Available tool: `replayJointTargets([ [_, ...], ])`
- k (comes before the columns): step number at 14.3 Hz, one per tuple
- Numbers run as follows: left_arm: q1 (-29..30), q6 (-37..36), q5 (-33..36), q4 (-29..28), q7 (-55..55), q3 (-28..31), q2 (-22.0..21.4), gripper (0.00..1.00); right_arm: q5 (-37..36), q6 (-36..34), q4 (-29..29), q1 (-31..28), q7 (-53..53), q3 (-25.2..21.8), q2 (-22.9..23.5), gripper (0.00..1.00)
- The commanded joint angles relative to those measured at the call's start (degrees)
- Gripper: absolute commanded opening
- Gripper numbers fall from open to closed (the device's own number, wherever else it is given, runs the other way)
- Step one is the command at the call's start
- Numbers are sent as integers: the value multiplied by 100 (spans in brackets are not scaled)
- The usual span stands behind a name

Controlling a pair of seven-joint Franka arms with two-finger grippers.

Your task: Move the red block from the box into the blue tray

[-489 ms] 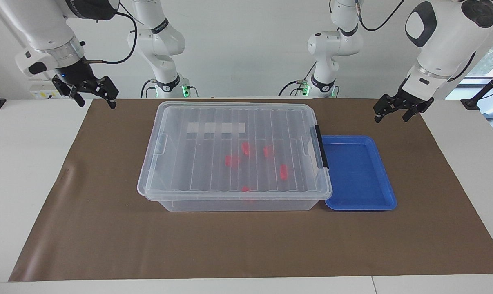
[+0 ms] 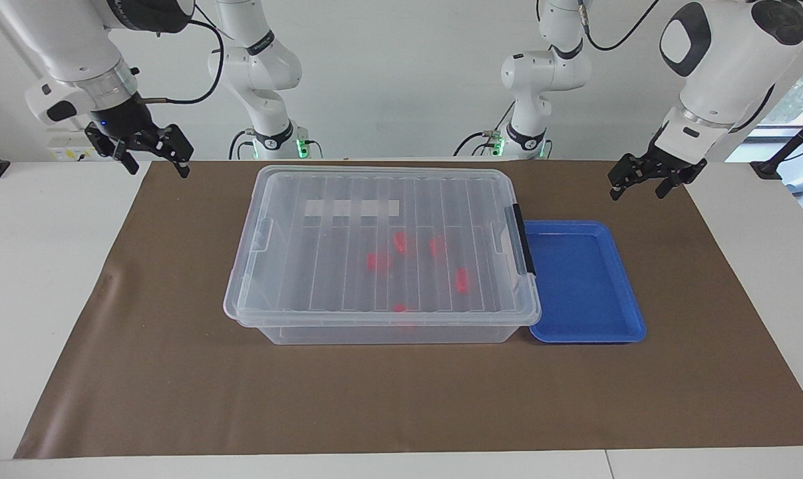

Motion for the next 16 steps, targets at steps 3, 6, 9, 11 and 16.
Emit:
replayJointTargets([
  [3,46,-101,-76,51,56,-3,-44,100,60,-4,-301,109,-128,51,-157,100],
  [6,46,-110,-76,60,56,-3,-44,100,156,609,-654,197,-84,68,-281,100],
  [9,46,-101,-76,60,56,-3,-44,100,157,917,-785,399,-67,69,-123,100],
  [11,46,-101,-76,60,56,-3,-44,100,157,1216,-978,426,-14,69,-114,100],
  [16,46,-110,-76,60,56,-3,-44,100,157,1463,-1023,733,292,77,290,100],
])
